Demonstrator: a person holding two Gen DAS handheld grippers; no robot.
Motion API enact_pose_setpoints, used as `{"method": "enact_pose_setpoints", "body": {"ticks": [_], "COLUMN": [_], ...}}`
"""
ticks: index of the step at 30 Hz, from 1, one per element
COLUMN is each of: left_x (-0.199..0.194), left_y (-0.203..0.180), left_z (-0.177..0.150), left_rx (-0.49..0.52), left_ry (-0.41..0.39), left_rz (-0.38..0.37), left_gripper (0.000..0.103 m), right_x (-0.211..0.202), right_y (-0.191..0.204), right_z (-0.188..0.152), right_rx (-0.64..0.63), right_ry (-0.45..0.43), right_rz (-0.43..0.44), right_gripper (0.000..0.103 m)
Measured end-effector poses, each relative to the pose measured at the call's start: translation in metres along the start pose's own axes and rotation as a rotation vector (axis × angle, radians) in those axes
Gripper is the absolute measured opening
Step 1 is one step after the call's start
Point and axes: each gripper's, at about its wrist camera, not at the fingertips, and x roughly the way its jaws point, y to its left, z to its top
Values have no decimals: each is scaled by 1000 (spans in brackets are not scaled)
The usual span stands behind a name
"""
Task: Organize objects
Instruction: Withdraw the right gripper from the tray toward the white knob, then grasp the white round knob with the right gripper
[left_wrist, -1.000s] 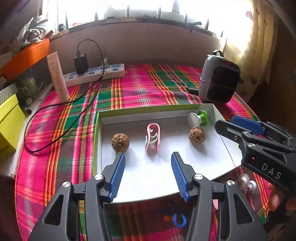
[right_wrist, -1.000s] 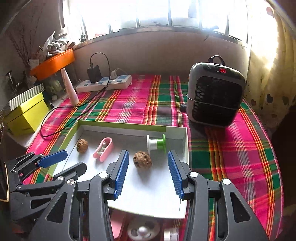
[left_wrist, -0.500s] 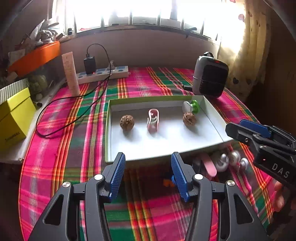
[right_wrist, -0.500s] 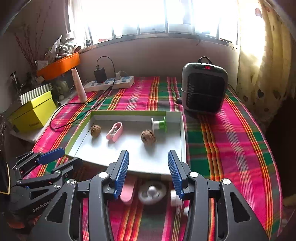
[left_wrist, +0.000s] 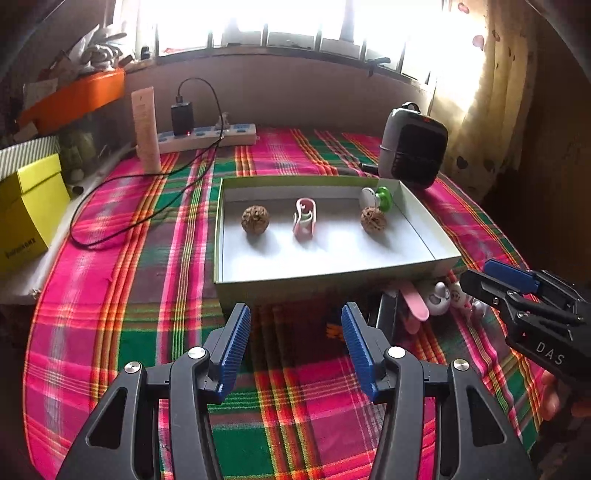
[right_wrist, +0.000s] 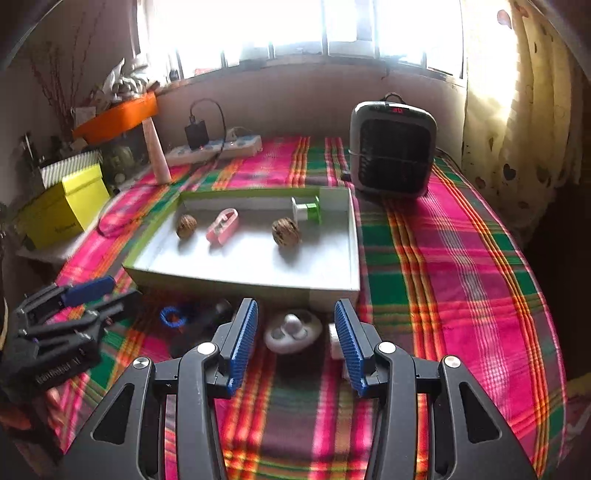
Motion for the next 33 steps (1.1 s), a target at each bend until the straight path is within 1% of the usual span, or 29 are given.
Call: {"method": "enact_pose_setpoints", "body": {"ticks": [5, 10, 12, 15, 21, 26, 33], "left_x": [1, 1, 2, 9, 17, 21, 26], "left_y": [2, 4, 5, 6, 3, 1, 1], "left_z": [-8, -13, -13, -13, -13, -11, -13], "left_rx": [-20, -9, -9, -14, -12, 3, 1], "left_ry": [14, 25, 32, 51, 73, 87, 105], "left_rz": [-34, -38, -50, -75, -87, -94, -113], "left_gripper": [51, 51, 51, 51, 51, 51, 51], "right_x": [-1, 1, 5, 11, 16, 7, 6], "right_y": [-12, -21, -24, -26, -35, -42, -57], "right_z": [-8, -17, -20, -21, -18, -23, -34], "right_rx": [23, 38, 26, 18, 19, 7, 42], "right_ry": [6, 24, 37, 47, 50, 38, 71], "right_rz": [9, 17, 30, 19, 27, 32, 13], "right_gripper": [45, 45, 45, 45, 45, 45, 45]}}
